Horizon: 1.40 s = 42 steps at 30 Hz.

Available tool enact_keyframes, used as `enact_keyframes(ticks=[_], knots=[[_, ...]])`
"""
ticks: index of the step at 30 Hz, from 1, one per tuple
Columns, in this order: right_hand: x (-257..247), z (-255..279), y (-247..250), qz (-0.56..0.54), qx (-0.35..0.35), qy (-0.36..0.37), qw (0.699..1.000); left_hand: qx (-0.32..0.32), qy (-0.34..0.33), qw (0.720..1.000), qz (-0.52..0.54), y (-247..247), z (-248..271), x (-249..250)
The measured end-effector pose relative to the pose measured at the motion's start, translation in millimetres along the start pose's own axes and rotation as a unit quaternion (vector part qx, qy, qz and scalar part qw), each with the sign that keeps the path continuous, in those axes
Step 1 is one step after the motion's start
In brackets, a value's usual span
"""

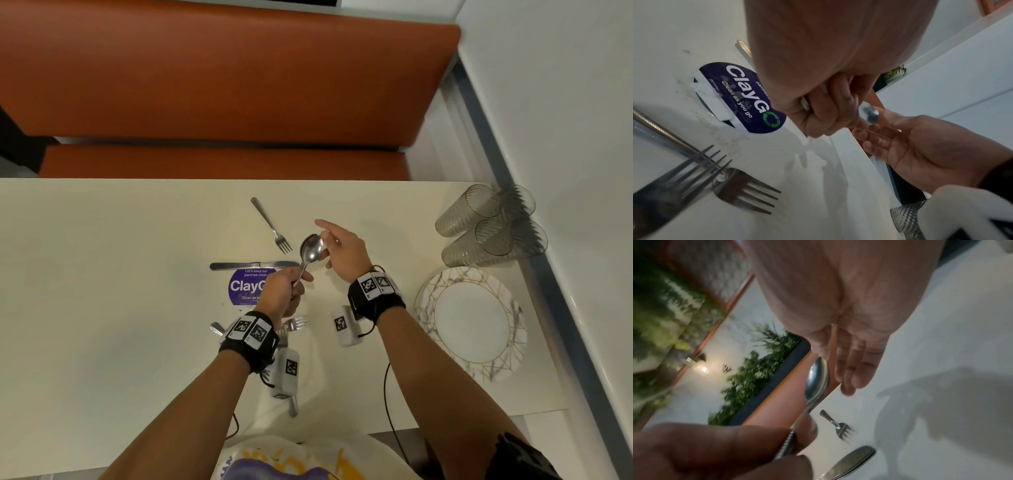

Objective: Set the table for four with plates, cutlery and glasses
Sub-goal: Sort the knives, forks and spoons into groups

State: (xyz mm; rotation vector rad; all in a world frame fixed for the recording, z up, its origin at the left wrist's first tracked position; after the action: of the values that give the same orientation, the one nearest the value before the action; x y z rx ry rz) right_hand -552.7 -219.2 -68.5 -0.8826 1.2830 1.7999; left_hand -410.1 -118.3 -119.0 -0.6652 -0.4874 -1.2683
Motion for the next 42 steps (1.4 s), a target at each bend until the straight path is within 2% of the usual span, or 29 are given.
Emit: enact_keyframes(ticks=[3,6,9,12,17,21,25,26,30,34,37,42], knots=[[-14.8,-5.3,-6.7,0.077,-0.044,0.067,0.994,-0.009,0.006,1.0,-0.012,1.0,0.0,-1.9],[-21.3,-9.6,-13.0,0.103,-0.049,0.089,0.989,-0.012,0.001,1.0,-0.026,6.0,0.0,-2.1],[-21.0,-9.5,-19.9,0.107,-0.039,0.085,0.99,0.001,-0.05,0.992,-0.115,20.9,0.8,2.9],[-12.4,-4.5,-26.9,0.071,-0.007,0.058,0.996,0.033,-0.115,0.96,-0.252,46.7,5.2,6.0],[12.0,11.9,-47.2,0.031,0.047,0.011,0.998,0.098,-0.182,0.924,-0.32,101.1,6.8,7.8],[28.4,28.4,-72.7,0.005,0.057,-0.043,0.997,0.122,-0.226,0.865,-0.43,128.6,-0.5,17.3],[44.2,35.6,-98.0,0.007,0.041,-0.115,0.992,0.151,-0.232,0.799,-0.534,144.2,-8.5,23.0],[48.5,36.5,-102.5,-0.004,0.044,-0.134,0.99,0.156,-0.236,0.791,-0.543,145.3,-9.1,23.7],[56.6,38.4,-111.5,-0.029,0.068,-0.175,0.982,0.164,-0.243,0.795,-0.531,149.3,-11.8,19.6],[60.1,38.5,-111.3,-0.015,0.082,-0.179,0.98,0.168,-0.252,0.788,-0.536,153.1,-15.5,10.6],[54.2,34.4,-111.4,0.089,0.067,-0.129,0.985,0.16,-0.248,0.798,-0.525,152.4,-14.9,10.1],[37.7,35.3,-129.0,0.19,-0.05,0.0,0.981,0.146,-0.233,0.809,-0.519,151.8,-18.0,12.0]])
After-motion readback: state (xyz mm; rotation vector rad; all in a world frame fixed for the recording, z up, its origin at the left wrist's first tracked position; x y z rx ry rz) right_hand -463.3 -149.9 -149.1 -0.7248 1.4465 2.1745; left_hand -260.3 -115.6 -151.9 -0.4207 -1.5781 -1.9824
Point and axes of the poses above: each hand's wrist, its own z-axis away from the middle knuckle, its own y-axis out of the back of the hand, x = y × z, the point moved 8 cm from there along -z, towards the middle knuckle
